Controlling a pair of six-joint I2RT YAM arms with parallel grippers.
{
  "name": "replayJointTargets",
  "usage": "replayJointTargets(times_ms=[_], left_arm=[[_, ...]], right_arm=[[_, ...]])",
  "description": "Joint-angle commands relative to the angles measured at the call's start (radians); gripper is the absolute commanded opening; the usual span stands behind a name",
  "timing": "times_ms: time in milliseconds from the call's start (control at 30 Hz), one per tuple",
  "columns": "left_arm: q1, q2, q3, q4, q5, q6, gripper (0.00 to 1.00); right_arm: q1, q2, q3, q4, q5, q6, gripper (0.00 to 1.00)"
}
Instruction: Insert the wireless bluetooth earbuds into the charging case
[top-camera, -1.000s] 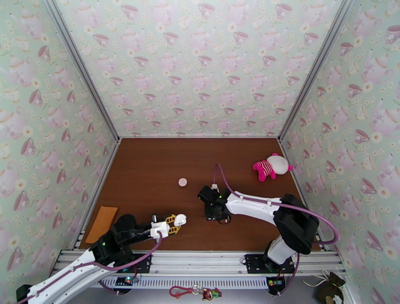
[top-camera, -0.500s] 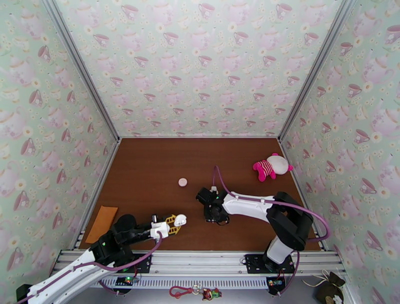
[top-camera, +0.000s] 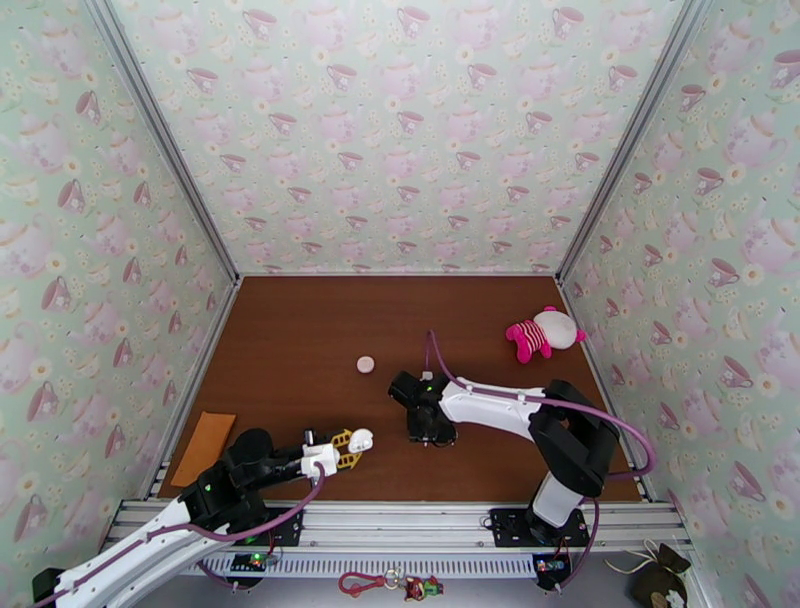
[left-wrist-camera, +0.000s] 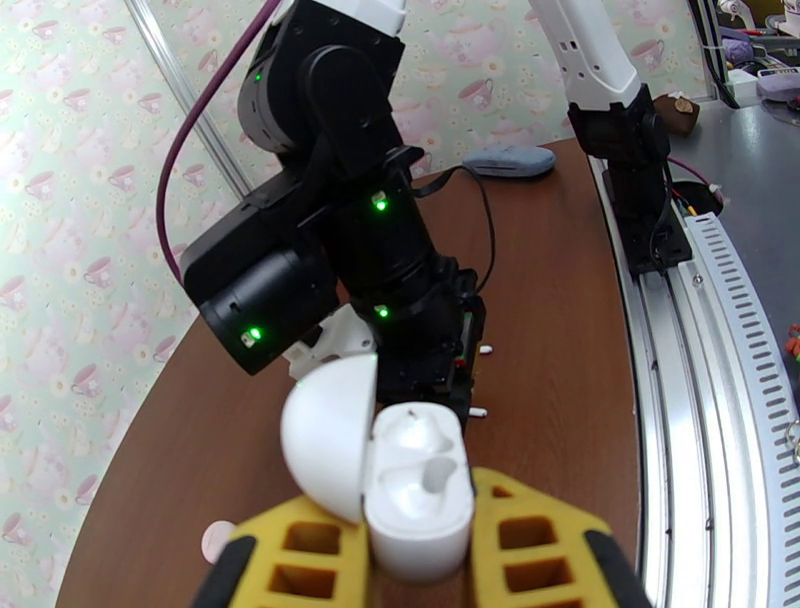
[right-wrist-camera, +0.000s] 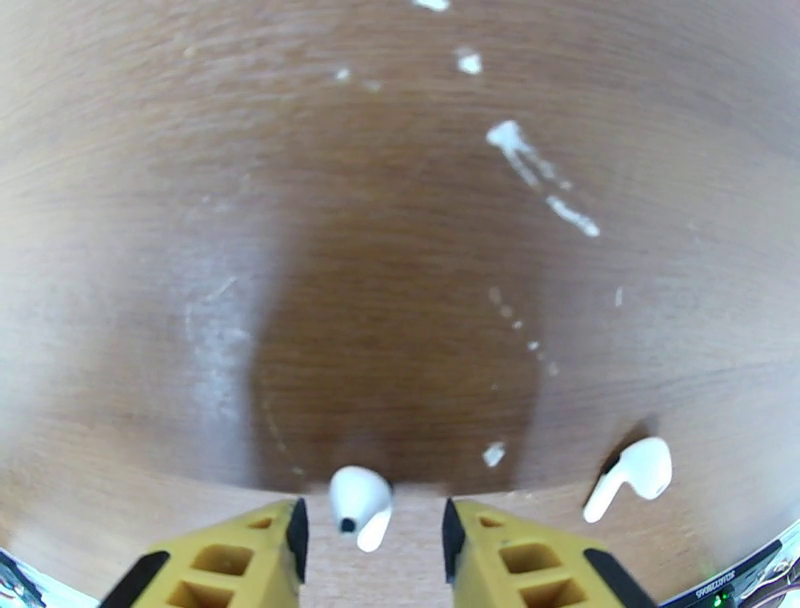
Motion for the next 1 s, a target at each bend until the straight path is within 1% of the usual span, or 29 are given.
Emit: replayJointTargets(times_ms=[0, 67, 167, 367, 733, 967], left_arm=[[-0.006, -0.001, -0.015, -0.01, 0.0, 0.011, 0.0], [-0.005, -0.001, -0.015, -0.01, -0.001, 0.011, 0.0], [-0.006, -0.003, -0.015, -0.011, -0.001, 0.01, 0.0], [-0.006, -0.003, -0.014, -0.012, -0.001, 0.013, 0.0], [-0.008, -0.006, -0.015, -0.014, 0.001, 0.014, 0.0], [-0.007, -0.006, -0.015, -0.014, 0.003, 0.014, 0.0]], right_arm=[[-0.01, 0.021, 0.031, -0.037, -0.09, -0.011, 0.44], [-0.014, 0.036, 0.047, -0.049, -0.121, -0.024, 0.44], [-0.017, 0.05, 0.076, -0.099, -0.101, -0.04, 0.43], [-0.036, 0.064, 0.099, -0.134, -0.088, -0.067, 0.41], [-0.049, 0.108, 0.126, -0.135, -0.101, -0.099, 0.39], [-0.071, 0.126, 0.13, -0.127, -0.133, -0.122, 0.35]])
